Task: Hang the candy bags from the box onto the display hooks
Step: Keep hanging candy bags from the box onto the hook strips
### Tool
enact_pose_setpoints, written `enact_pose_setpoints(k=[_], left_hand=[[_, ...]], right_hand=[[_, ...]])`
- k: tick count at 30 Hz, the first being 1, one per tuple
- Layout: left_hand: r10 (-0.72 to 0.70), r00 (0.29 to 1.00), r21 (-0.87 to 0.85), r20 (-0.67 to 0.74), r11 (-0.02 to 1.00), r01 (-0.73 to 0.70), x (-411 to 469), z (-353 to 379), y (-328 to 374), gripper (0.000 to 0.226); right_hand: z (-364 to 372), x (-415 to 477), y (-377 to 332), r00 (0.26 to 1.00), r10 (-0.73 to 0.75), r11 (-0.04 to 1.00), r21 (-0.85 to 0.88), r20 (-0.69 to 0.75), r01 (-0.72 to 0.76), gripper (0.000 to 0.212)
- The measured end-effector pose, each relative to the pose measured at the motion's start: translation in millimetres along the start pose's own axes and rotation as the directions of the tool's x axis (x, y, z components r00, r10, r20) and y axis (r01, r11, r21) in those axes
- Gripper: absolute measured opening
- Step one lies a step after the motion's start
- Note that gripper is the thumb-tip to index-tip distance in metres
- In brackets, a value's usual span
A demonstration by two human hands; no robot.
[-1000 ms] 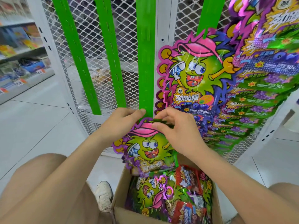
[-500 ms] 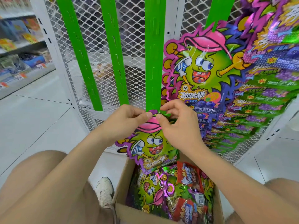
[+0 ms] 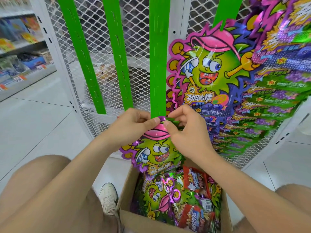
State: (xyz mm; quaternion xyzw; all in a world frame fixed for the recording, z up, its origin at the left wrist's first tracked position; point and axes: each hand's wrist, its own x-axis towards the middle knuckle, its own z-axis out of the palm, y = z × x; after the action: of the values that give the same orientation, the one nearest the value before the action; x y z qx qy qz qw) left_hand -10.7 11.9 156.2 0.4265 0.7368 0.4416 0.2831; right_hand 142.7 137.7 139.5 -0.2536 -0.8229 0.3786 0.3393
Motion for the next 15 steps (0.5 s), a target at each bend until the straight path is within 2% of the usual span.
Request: enact_pose_setpoints(k=[2, 7, 10, 15], left_hand=[[-0.008, 1.0, -0.023, 0.0, 1.0, 0.008, -1, -2, 4, 0.048], [-0.038, 0.998, -0.04, 0.053, 0.998, 0.04, -3, -5, 4, 0.045], [-0.03, 0.997, -0.041, 0.072, 0.999, 0.033, -2, -3, -2, 0.051], [-0.061, 0.998, -0.071, 0.005, 0.996, 0.062, -2, 2, -4, 0.05]], right_hand=[[0, -3, -3, 0.998, -0.053, 0.998, 0.038, -0.033, 0.054, 0.017], [-3, -3, -5, 0.988, -0.101, 0.99, 0.09, -0.115, 0.112, 0.017], [-3, -1, -2, 0.996, -0.052, 0.995, 0.084, -0.072, 0.058, 0.017], [-1, 2, 5, 1.0, 0.015, 0.999, 0.042, -0.002, -0.015, 0.02]])
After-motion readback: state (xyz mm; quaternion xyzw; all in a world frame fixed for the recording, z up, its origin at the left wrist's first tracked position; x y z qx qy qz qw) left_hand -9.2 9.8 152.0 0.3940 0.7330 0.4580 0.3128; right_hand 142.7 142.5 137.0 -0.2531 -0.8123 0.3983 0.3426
